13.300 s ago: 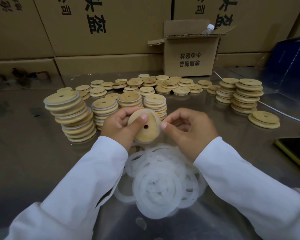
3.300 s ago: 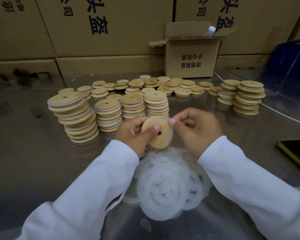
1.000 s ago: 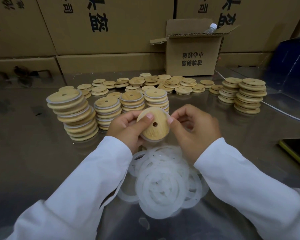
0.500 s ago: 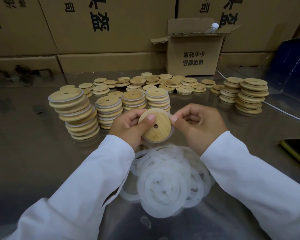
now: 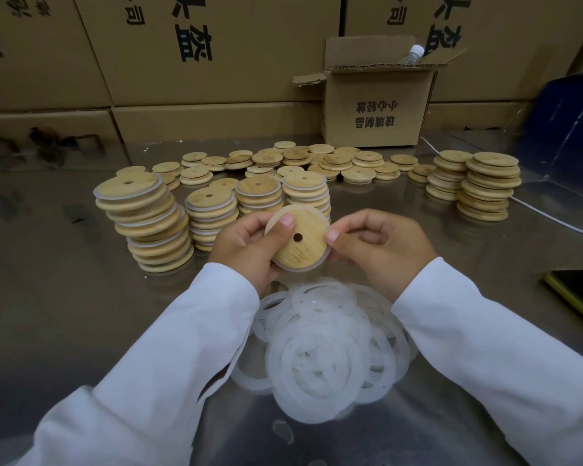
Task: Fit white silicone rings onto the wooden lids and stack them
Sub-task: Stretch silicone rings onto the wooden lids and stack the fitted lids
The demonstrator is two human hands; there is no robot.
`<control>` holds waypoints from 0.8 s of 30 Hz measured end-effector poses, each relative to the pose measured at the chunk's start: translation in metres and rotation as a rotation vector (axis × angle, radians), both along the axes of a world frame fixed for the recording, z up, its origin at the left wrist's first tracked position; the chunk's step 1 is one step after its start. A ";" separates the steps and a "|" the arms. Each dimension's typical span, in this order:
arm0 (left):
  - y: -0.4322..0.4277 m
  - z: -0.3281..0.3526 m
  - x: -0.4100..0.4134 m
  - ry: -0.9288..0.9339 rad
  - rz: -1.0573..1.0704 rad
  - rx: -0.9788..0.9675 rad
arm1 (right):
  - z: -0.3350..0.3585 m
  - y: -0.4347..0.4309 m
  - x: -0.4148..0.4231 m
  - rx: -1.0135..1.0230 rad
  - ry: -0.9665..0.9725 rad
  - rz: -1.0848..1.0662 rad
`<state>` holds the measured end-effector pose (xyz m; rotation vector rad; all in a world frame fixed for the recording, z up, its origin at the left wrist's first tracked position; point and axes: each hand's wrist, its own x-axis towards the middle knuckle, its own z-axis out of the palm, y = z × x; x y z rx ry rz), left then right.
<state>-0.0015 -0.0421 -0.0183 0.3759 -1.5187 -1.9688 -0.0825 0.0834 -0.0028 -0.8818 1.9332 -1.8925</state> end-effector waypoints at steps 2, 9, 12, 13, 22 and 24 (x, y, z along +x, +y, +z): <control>0.001 -0.001 0.000 -0.009 -0.032 -0.002 | 0.000 0.001 -0.003 -0.006 -0.060 0.020; 0.002 -0.005 0.000 -0.045 -0.048 -0.074 | 0.001 0.001 -0.024 0.042 -0.105 -0.049; -0.001 -0.005 -0.001 -0.067 -0.003 -0.097 | -0.005 0.003 -0.050 0.126 -0.159 -0.321; -0.001 -0.005 -0.001 -0.067 -0.001 -0.098 | -0.007 0.004 -0.058 0.155 -0.201 -0.390; 0.000 -0.002 0.000 -0.049 0.001 -0.091 | -0.008 -0.028 -0.107 0.573 -0.170 -0.530; 0.000 -0.001 0.000 -0.044 0.006 -0.092 | -0.005 -0.034 -0.108 0.759 -0.018 -0.485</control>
